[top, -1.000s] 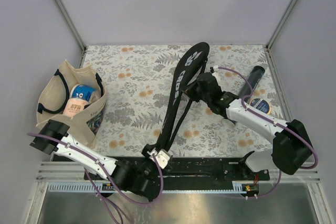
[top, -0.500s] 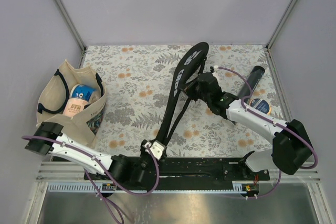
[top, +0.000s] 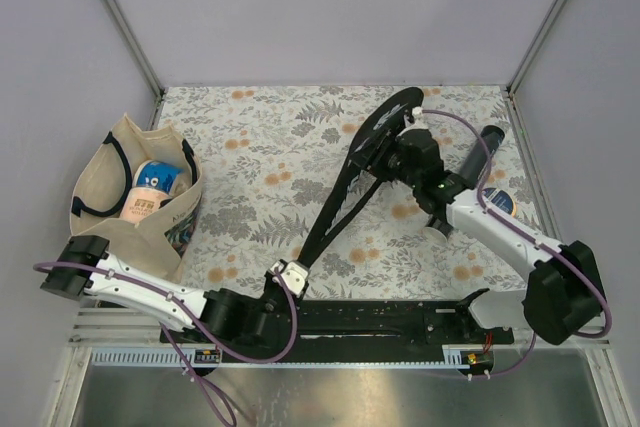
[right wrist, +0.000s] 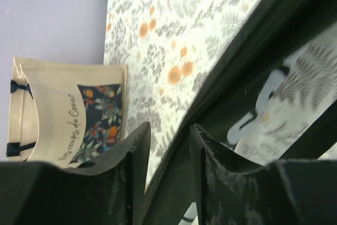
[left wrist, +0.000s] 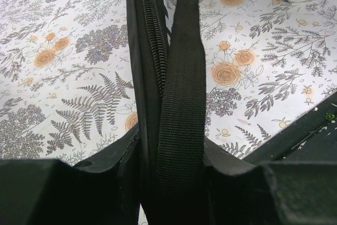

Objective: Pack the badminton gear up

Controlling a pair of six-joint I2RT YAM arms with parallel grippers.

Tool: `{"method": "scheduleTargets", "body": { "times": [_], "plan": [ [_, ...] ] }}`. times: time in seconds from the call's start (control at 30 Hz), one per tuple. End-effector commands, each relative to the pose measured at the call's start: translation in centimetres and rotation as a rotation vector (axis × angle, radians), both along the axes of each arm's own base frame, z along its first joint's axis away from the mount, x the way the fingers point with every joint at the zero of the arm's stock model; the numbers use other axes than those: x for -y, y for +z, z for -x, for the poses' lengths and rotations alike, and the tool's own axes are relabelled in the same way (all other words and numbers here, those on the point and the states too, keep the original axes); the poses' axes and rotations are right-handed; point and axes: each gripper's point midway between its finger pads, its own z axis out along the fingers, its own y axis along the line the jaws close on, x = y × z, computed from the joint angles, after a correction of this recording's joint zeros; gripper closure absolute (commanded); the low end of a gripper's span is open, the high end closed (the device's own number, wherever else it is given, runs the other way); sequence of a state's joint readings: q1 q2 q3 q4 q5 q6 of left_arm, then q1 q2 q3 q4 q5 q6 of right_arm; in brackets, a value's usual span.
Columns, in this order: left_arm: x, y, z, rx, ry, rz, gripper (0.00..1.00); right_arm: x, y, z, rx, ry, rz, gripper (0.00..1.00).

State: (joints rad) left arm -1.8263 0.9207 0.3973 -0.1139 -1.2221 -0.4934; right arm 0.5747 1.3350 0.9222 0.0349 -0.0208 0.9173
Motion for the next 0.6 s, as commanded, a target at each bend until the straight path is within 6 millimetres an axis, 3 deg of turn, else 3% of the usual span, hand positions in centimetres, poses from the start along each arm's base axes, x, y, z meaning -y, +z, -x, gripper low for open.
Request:
{"method": "scheduleTargets", "body": {
  "times": [0.0, 0.1, 0.3, 0.43, 0.57],
  "plan": [
    [0.8, 1.0, 0.3, -0.037, -0.013, 0.054, 1.0, 2.9, 7.8, -0.8, 0.278, 0.088, 0.083, 0.53],
    [0.7, 1.1, 0.1, -0.035, 0.002, 0.051, 1.0, 6.0, 7.7, -1.6, 0.276, 0.064, 0.171, 0.46],
    [0.4, 1.3, -0.1, -0.058, 0.012, 0.082, 1.0, 12.2, 5.0, -4.8, 0.2, -0.035, 0.247, 0.42],
    [0.2, 1.5, -0.1, -0.062, 0.017, 0.084, 1.0, 13.9, 2.9, -6.6, 0.159, -0.012, 0.245, 0.43],
    [0.3, 1.8, -0.1, -0.063, 0.017, 0.087, 1.0, 14.0, 0.4, -8.5, 0.108, 0.043, 0.177, 0.45]
  ]
}}
